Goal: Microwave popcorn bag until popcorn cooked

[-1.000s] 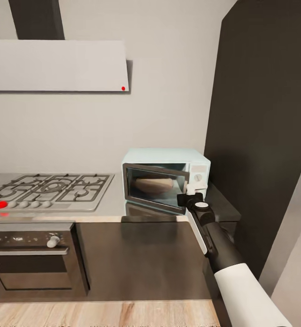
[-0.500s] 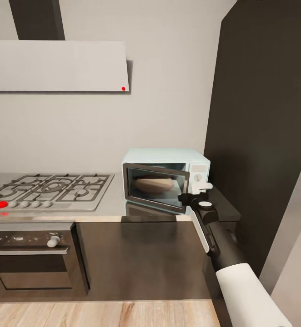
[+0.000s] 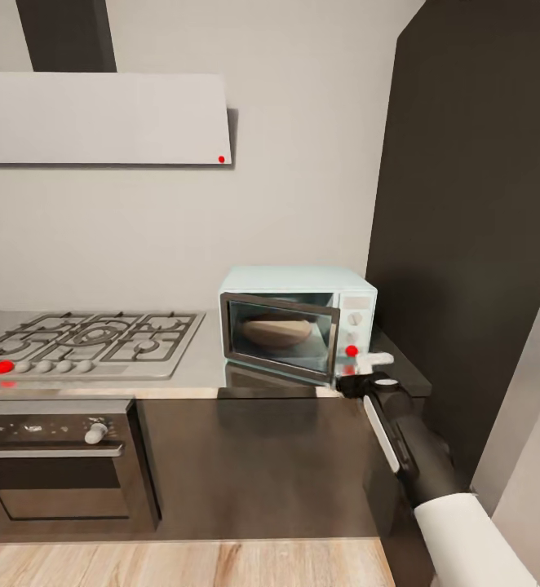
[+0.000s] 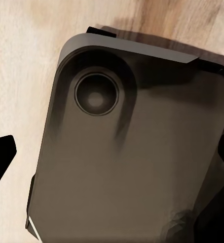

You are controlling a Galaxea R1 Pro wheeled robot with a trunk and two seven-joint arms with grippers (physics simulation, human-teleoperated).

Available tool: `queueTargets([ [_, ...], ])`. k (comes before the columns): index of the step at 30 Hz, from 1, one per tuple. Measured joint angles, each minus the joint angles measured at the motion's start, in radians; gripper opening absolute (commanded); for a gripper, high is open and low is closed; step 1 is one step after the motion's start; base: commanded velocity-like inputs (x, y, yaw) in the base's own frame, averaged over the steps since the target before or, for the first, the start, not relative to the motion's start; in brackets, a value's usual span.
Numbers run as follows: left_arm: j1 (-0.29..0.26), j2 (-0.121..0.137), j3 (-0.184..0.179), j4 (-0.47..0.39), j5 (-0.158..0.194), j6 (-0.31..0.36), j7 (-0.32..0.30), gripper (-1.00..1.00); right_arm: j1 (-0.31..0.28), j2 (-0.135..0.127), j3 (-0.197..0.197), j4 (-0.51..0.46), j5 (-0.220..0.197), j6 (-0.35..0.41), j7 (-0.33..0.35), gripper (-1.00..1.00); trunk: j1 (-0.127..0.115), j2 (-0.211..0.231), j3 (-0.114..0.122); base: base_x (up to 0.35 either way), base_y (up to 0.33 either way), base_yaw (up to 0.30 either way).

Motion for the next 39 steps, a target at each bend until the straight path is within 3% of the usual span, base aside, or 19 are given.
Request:
queueTargets([
  [4,0.0,0.0,0.0,0.0,0.0,0.0,0.0,1.0,0.002,-0.054,-0.008,0.008,0.0,0.024,0.002,1.0,0.0,0.0,0.0,0.0,0.0,0.0],
  [8,0.0,0.0,0.001,0.0,0.0,0.0,0.0,1.0,0.002,-0.07,-0.113,-0.001,0.004,0.017,-0.001,1.0,0.0,0.0,0.0,0.0,0.0,0.0],
  [10,0.0,0.0,0.001,0.0,0.0,0.0,0.0,1.0,0.002,-0.071,-0.137,-0.004,0.004,-0.005,-0.002,1.0,0.0,0.0,0.0,0.0,0.0,0.0],
  [16,0.0,0.0,0.0,0.0,-0.001,0.0,0.0,1.0,0.002,-0.065,-0.136,-0.041,0.001,-0.052,0.0,1.0,0.0,0.0,0.0,0.01,0.0,0.0],
  [28,0.0,0.0,0.0,0.0,-0.002,0.0,0.0,1.0,0.002,-0.058,-0.134,-0.048,-0.001,-0.057,0.002,1.0,0.0,0.0,0.0,0.217,0.0,0.0],
  [30,0.0,0.0,0.0,0.0,-0.002,0.0,0.0,1.0,0.002,-0.058,-0.134,-0.047,-0.001,-0.057,0.021,1.0,0.0,0.0,0.0,0.247,0.0,0.0],
  [33,0.0,0.0,0.0,0.0,-0.001,0.0,0.0,1.0,0.002,-0.059,-0.135,-0.044,0.0,-0.057,0.121,1.0,0.0,0.0,0.0,0.247,0.0,0.0],
  [39,0.0,0.0,0.0,0.0,0.0,0.0,0.0,1.0,0.002,-0.065,-0.136,-0.04,0.0,-0.057,0.173,1.0,0.0,0.0,0.0,0.207,0.0,0.0],
])
